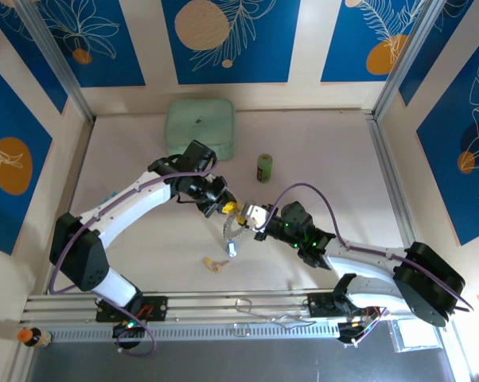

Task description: Put the keys on the keyring

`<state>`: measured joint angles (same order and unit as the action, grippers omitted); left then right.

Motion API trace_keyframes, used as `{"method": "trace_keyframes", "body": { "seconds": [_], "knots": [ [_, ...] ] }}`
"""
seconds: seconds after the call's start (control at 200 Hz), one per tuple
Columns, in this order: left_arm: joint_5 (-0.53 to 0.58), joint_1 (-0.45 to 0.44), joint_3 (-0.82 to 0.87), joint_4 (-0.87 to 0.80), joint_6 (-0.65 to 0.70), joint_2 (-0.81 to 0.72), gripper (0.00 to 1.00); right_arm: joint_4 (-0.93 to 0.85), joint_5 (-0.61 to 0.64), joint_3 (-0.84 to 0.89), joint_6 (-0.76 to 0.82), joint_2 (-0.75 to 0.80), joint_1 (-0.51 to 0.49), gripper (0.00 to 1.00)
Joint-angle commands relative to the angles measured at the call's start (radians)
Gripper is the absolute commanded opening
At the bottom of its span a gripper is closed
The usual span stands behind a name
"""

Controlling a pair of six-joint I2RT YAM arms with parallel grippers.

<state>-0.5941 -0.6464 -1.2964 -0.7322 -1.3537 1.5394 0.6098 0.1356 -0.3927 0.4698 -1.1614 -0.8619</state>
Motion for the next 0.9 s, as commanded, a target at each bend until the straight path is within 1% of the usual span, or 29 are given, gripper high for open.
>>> {"method": "trace_keyframes", "body": {
  "seconds": [0.0,0.535,0.61,0.65,0.75,0.77,0.85,0.87,0.895],
  "knots": [
    [-0.019,-0.004,0.003,0.014,-0.003,-0.024,0.00,-0.002,0.025,-0.029,0.024,0.022,-0.003,0.23],
    [-0.023,-0.004,0.001,0.011,-0.010,-0.021,0.00,0.060,0.035,-0.030,0.001,0.013,-0.006,0.21],
    [-0.024,-0.004,0.004,0.017,-0.013,-0.021,0.00,0.062,0.033,-0.036,0.000,0.004,-0.006,0.18],
    [-0.026,-0.005,0.005,0.020,-0.016,-0.022,0.00,0.064,0.034,-0.037,0.000,0.000,-0.006,0.14],
    [-0.029,-0.003,0.023,0.050,-0.021,-0.029,0.00,0.064,0.040,-0.038,-0.001,-0.001,-0.006,0.00],
    [-0.030,-0.004,0.029,0.064,-0.021,-0.032,0.05,0.064,0.041,-0.038,-0.003,0.000,-0.005,0.00],
    [-0.025,0.007,0.061,0.139,-0.008,-0.053,0.33,0.053,0.034,-0.038,-0.015,0.007,0.001,0.00],
    [-0.021,0.013,0.066,0.151,-0.002,-0.058,0.38,0.049,0.032,-0.037,-0.019,0.010,0.004,0.00],
    [-0.012,0.023,0.073,0.162,0.007,-0.067,0.40,0.044,0.028,-0.036,-0.024,0.013,0.008,0.00]
  ]
}}
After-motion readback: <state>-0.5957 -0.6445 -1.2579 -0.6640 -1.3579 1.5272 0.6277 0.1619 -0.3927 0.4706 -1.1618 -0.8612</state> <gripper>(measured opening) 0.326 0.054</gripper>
